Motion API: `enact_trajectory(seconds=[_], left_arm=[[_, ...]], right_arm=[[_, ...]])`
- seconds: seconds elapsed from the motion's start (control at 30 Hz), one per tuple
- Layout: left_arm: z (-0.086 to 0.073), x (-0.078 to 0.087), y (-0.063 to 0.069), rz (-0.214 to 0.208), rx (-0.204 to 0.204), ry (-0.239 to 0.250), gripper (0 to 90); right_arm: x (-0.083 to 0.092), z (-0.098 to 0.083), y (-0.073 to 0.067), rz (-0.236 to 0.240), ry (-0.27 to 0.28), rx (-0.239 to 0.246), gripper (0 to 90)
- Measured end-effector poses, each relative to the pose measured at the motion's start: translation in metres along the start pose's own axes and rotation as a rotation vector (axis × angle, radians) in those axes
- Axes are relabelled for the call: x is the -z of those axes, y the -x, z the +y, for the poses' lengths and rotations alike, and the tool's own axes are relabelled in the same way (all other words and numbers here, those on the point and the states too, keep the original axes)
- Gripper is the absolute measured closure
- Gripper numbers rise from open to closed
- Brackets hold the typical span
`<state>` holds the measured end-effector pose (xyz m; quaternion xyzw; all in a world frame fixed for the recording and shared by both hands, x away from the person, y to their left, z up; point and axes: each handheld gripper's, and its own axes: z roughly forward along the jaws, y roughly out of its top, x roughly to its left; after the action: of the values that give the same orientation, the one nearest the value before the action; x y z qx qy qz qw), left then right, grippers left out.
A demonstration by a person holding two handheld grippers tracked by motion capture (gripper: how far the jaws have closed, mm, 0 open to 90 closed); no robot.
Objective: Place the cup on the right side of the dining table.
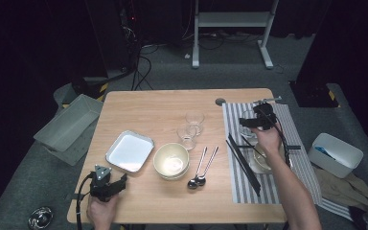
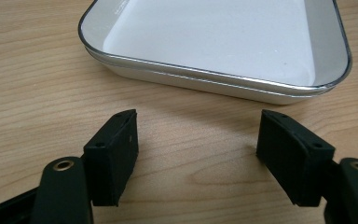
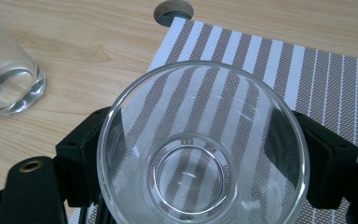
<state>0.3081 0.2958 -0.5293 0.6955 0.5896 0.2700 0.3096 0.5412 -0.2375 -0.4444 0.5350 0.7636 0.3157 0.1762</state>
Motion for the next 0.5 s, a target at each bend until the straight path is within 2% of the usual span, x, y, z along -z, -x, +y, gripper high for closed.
enact_trajectory(seconds=[0.5], left_arm=[[0.0000,0.0001,0.0001,0.000,0.000,-0.001,29.6]], right_arm=[[-0.0061,-0.0014,0.0035,-0.022,-0.031,-0.002,17.9]])
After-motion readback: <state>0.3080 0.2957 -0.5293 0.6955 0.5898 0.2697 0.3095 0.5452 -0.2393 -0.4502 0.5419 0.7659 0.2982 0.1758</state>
